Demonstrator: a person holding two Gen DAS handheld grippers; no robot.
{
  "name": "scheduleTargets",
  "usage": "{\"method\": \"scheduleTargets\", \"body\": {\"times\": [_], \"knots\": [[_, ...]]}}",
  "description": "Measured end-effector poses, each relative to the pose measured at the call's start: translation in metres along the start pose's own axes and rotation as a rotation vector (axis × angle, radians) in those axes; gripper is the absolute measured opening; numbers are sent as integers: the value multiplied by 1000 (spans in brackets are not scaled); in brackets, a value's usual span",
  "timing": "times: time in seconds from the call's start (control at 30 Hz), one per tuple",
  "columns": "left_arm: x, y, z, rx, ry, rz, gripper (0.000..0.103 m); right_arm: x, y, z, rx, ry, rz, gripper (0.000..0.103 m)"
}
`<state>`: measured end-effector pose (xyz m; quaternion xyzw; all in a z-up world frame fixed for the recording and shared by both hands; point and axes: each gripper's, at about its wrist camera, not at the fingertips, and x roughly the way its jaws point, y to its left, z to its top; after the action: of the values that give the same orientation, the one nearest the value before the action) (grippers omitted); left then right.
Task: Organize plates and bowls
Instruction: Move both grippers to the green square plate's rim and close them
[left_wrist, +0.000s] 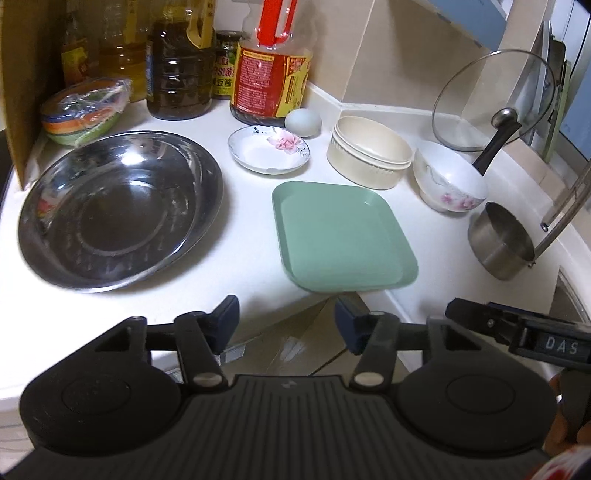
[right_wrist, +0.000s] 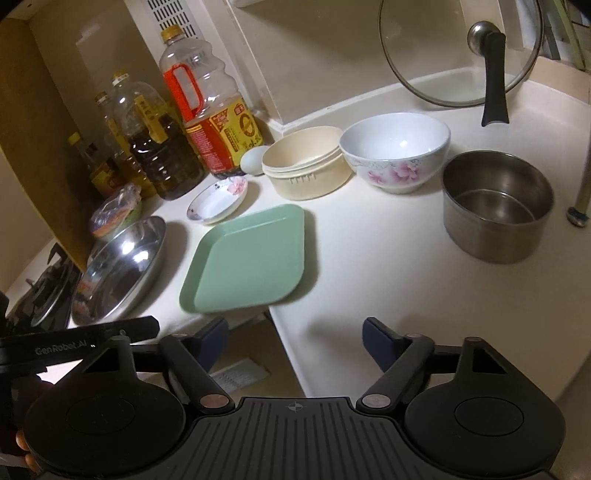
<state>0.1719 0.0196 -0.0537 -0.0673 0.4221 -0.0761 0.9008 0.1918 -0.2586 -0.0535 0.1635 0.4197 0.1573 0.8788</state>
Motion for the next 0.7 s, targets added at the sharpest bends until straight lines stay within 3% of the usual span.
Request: {"method": "scheduleTargets", "body": {"times": [0.23,0.37,0.7], "knots": [[23,1,14,47,-11,12,38,27,-5,13,39,-31,-2,66],[38,6,20,29,9,0,30,43,-9,20,57,-35,-10,52],[61,9,30,36,29,6,29,74,-10,31,55,-28,-16,35]]}}
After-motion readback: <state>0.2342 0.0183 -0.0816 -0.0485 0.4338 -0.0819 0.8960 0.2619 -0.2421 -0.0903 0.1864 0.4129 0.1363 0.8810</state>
